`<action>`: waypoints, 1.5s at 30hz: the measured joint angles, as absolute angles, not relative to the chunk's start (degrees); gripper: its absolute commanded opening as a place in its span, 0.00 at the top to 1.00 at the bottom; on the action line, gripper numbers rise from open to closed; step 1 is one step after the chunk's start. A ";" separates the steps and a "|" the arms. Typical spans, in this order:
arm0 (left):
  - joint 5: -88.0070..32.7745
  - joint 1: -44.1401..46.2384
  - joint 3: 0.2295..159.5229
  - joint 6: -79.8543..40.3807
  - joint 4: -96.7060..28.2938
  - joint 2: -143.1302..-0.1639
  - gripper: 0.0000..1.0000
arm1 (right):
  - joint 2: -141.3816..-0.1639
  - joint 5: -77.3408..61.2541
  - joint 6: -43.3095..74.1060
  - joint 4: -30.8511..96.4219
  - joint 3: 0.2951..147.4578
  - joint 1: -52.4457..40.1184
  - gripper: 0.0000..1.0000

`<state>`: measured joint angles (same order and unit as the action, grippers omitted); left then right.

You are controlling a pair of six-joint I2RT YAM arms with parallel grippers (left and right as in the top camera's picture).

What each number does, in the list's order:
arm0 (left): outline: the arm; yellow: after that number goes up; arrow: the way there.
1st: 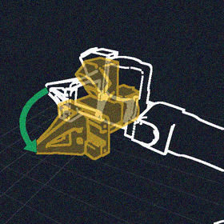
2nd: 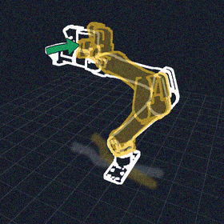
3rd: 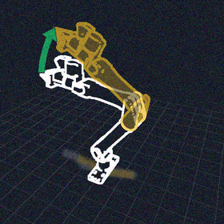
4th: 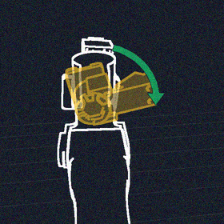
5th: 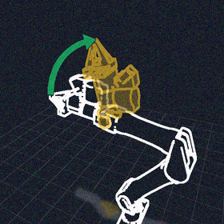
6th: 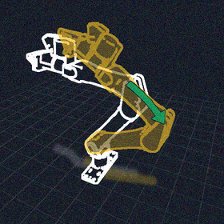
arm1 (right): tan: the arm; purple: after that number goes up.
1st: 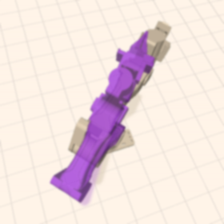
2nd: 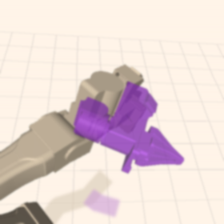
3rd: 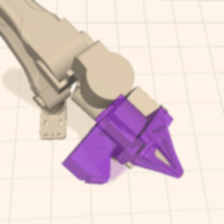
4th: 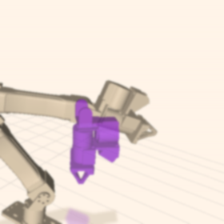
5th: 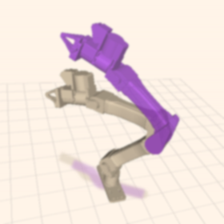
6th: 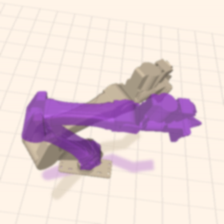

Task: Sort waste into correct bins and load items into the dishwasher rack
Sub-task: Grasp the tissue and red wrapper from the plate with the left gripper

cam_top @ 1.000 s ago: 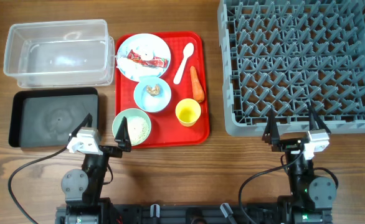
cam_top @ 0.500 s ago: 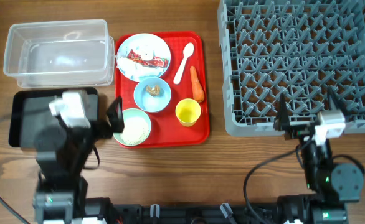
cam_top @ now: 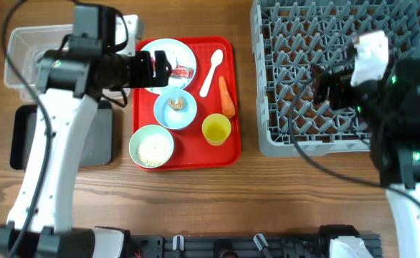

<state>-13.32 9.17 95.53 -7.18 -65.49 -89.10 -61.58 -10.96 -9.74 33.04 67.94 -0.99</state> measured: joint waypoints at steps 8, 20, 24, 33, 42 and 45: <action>-22.46 9.37 95.55 -12.86 -63.18 -93.08 0.01 | -65.84 -20.08 -9.08 33.87 68.51 -0.99 0.00; -9.26 11.14 114.63 -29.82 -63.66 -102.04 0.01 | -65.87 -20.56 -9.06 35.38 68.51 -0.99 0.00; -0.05 12.99 120.92 -34.41 -64.27 -109.65 0.01 | -65.91 -20.53 -9.06 37.30 68.51 -0.99 0.00; 9.61 13.93 120.92 -49.71 -65.60 -127.35 0.01 | -70.52 -20.51 -6.35 44.60 68.62 -0.99 0.00; 10.07 13.93 120.92 -51.03 -67.77 -135.98 0.00 | -76.90 -20.53 -4.78 46.06 68.62 -0.99 0.00; 10.04 13.93 120.92 -49.82 -67.20 -138.37 0.00 | -78.72 -20.53 -4.54 46.37 68.62 -0.99 0.00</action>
